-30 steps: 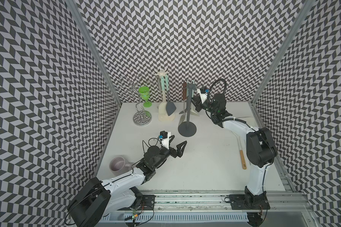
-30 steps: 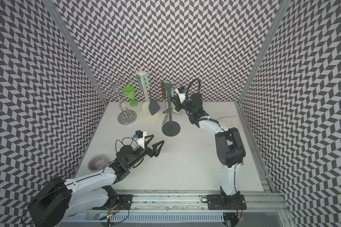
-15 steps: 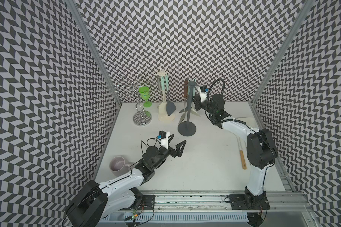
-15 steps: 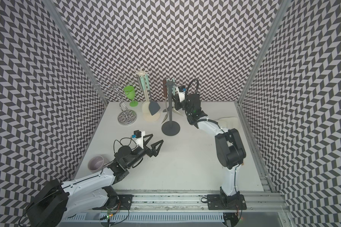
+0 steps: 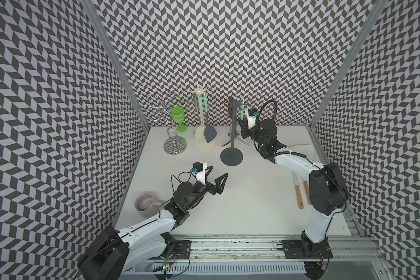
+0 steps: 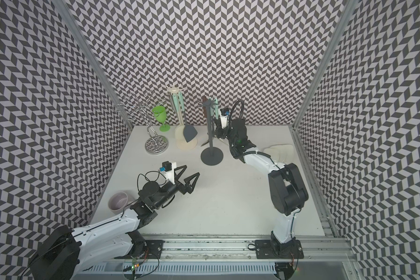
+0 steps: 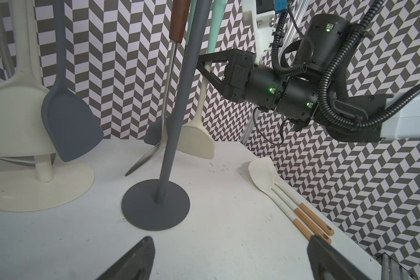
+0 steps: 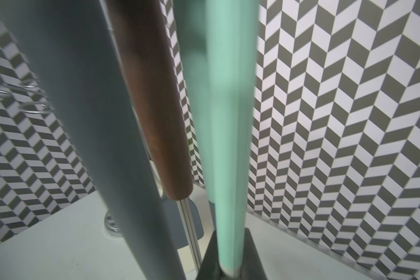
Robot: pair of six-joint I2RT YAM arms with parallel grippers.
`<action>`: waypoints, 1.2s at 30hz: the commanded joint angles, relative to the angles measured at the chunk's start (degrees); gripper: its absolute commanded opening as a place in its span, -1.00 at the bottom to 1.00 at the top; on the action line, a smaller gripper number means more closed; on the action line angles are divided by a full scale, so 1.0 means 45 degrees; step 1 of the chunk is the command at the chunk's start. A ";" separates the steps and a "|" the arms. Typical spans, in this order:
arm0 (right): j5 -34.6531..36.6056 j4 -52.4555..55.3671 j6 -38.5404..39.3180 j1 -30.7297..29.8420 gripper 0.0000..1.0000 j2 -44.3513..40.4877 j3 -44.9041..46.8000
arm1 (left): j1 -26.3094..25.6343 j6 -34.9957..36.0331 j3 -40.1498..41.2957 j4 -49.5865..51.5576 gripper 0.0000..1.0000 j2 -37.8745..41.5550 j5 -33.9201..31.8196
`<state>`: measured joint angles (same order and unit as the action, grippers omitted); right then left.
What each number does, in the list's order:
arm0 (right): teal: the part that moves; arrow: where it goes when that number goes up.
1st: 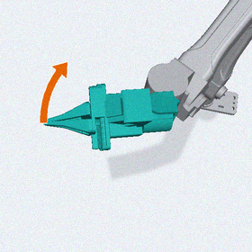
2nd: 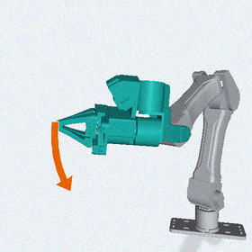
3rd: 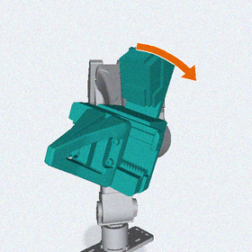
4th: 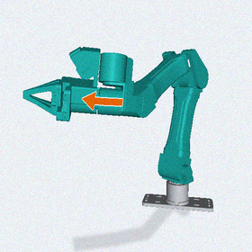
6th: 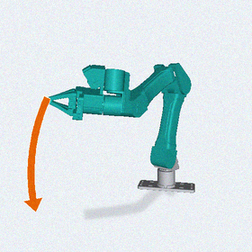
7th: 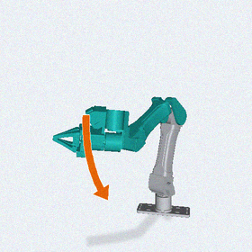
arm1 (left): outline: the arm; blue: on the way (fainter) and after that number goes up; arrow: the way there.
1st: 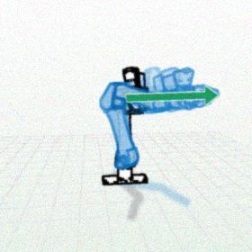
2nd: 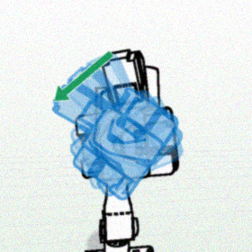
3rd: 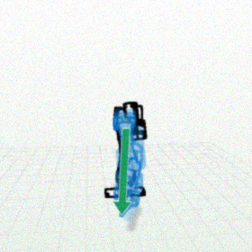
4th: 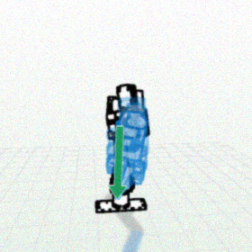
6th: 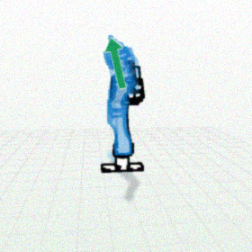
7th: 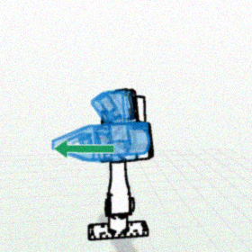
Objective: Take the spatula off the kitchen utensil rack
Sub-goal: Take off the spatula from the rack.
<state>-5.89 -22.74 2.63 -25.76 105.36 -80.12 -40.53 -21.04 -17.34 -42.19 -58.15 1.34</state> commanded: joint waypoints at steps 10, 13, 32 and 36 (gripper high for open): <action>0.5410 0.2026 0.1706 -0.0850 -1.00 -0.0491 -0.2333 | -0.0094 0.0115 0.0182 -0.0037 1.00 0.0254 -0.0195; 0.5775 0.2507 0.1610 -0.0915 -1.00 -0.0579 -0.2573 | -0.0094 0.0110 0.0192 -0.0057 1.00 0.0284 -0.0201; 0.2504 0.1676 -0.0720 -0.0385 -1.00 -0.2273 -0.0400 | -0.0093 0.0124 0.0299 -0.0191 1.00 0.0348 -0.0182; 0.2587 0.1994 -0.1197 -0.0321 -1.00 -0.2070 -0.0602 | -0.0108 0.0173 0.0358 -0.0271 1.00 0.0344 -0.0257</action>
<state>6.11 -5.10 0.47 -27.53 98.63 -81.47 -40.53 -21.02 -16.56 -42.26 -57.58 0.71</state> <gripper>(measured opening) 0.105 0.996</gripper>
